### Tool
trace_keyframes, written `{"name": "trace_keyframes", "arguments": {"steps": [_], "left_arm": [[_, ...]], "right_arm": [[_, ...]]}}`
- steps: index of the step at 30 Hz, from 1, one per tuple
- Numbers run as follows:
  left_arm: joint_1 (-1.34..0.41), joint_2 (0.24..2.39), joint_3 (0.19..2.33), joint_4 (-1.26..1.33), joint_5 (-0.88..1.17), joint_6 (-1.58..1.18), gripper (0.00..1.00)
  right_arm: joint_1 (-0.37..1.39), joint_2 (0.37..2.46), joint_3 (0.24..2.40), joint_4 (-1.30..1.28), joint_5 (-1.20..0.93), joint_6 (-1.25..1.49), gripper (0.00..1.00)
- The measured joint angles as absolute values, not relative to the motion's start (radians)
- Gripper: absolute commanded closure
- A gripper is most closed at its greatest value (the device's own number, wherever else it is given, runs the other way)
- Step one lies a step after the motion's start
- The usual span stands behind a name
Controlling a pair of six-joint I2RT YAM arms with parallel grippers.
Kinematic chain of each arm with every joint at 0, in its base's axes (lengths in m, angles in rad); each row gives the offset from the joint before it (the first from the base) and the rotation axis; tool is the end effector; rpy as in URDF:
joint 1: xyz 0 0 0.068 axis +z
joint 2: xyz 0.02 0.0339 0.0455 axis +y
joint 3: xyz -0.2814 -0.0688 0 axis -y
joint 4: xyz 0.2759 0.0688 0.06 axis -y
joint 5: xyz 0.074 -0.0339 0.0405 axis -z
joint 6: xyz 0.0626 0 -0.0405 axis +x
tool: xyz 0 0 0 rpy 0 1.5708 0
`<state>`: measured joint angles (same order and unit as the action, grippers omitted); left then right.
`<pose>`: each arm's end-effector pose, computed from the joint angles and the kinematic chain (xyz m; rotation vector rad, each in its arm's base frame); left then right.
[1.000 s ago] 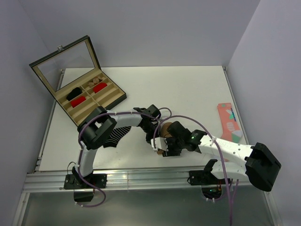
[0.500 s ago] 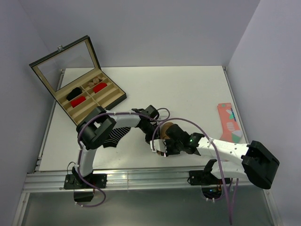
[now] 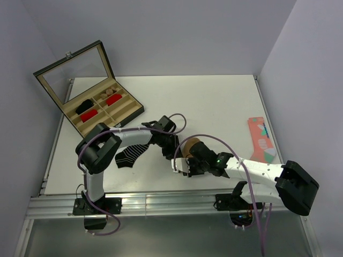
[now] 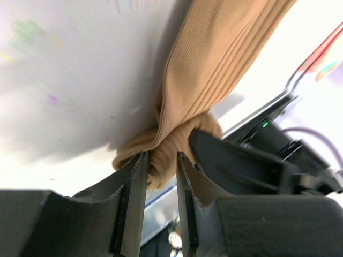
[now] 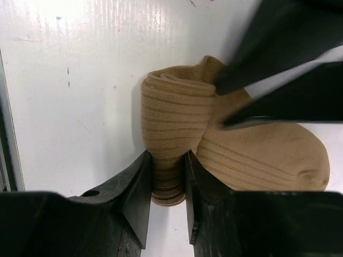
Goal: Roll the socks
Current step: Roll the sock at the center of the board.
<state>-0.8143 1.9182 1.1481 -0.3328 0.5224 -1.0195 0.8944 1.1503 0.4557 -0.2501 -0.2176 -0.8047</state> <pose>0.2611 -0.3221 0.1146 0.1109 -2.8428 0.9987 0.1364 0.1915 0.1304 -1.9428 1.5901 0.3102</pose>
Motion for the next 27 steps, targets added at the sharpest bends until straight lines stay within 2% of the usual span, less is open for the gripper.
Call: {"name": "trace_keyframes", "arguments": {"steps": [10, 19, 27], "left_arm": [[-0.705, 1.914, 1.254, -0.327, 0.476, -0.895, 0.52], [-0.685, 2.108, 1.489, -0.339, 0.523, -0.664, 0.50], [-0.680, 2.193, 1.533, -0.348, 0.650, -0.563, 0.48]], "right_arm": [[0.894, 1.163, 0.464, -0.250, -0.217, -0.806, 0.82], [0.894, 1.185, 0.479, -0.250, -0.216, -0.806, 0.82], [0.894, 1.187, 0.480, -0.250, -0.216, -0.806, 0.82]]}}
